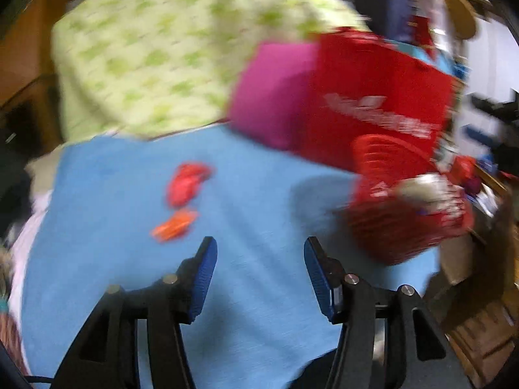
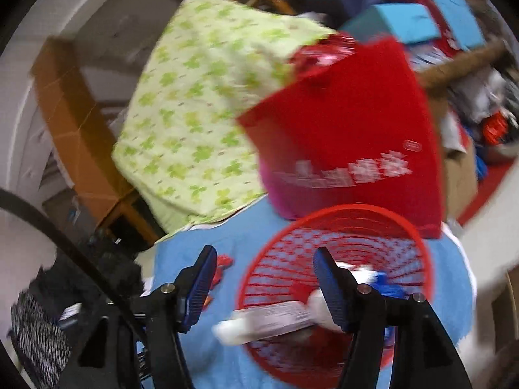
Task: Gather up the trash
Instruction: 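Move both tools back toward the red bag and orange wrapper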
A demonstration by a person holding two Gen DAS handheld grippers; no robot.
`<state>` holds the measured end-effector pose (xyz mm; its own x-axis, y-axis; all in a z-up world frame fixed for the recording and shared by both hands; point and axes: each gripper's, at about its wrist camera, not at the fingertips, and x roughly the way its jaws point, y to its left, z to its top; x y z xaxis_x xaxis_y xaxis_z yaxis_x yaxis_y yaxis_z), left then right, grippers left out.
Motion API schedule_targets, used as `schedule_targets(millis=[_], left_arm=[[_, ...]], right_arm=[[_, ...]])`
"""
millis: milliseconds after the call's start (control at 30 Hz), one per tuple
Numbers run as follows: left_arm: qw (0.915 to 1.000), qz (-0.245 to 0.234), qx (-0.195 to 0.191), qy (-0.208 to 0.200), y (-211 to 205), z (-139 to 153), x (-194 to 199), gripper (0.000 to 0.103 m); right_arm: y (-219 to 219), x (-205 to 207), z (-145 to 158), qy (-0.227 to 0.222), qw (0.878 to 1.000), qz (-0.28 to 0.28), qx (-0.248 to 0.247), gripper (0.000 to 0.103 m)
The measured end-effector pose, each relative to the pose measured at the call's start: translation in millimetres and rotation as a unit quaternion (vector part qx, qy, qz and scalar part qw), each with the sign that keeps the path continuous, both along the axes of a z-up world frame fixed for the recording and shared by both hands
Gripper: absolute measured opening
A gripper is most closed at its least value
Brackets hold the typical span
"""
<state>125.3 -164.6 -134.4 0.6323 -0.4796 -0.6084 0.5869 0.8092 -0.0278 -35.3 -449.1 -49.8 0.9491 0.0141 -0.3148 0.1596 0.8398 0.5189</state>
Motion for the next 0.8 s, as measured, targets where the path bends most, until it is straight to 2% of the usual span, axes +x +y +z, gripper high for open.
schedule_targets(millis=[167,300,367,467,600,733,800], left_arm=[[0.9957,0.090,0.011,0.016,61.3,-30.8,40.7,0.057],[0.9934,0.109,0.004,0.035,81.5,-53.5,61.7,0.057],[0.9939,0.103,0.001,0.039,81.2,-61.8,70.3,0.057],[0.9958,0.085,0.008,0.033,69.4,-68.1,83.3,0.057],[0.9978,0.056,-0.008,0.035,51.1,-70.0,110.9,0.058],[0.9983,0.037,-0.029,0.035,34.4,-71.3,136.9,0.072],[0.9983,0.020,-0.034,0.042,23.7,-76.4,150.6,0.072]], right_arm=[[55.2,42.3,11.4,0.013,0.997,0.069,-0.012,0.066],[98.3,83.8,1.8,0.053,0.992,0.115,-0.021,0.066],[109.6,93.4,-7.4,0.064,0.989,0.135,-0.011,0.066],[129.1,112.4,-20.6,0.091,0.984,0.154,-0.023,0.066],[138.3,143.3,-34.6,0.119,0.978,0.169,-0.022,0.066],[137.0,190.9,-45.5,0.144,0.974,0.174,-0.002,0.066],[133.1,226.8,-54.9,0.164,0.970,0.176,0.024,0.066]])
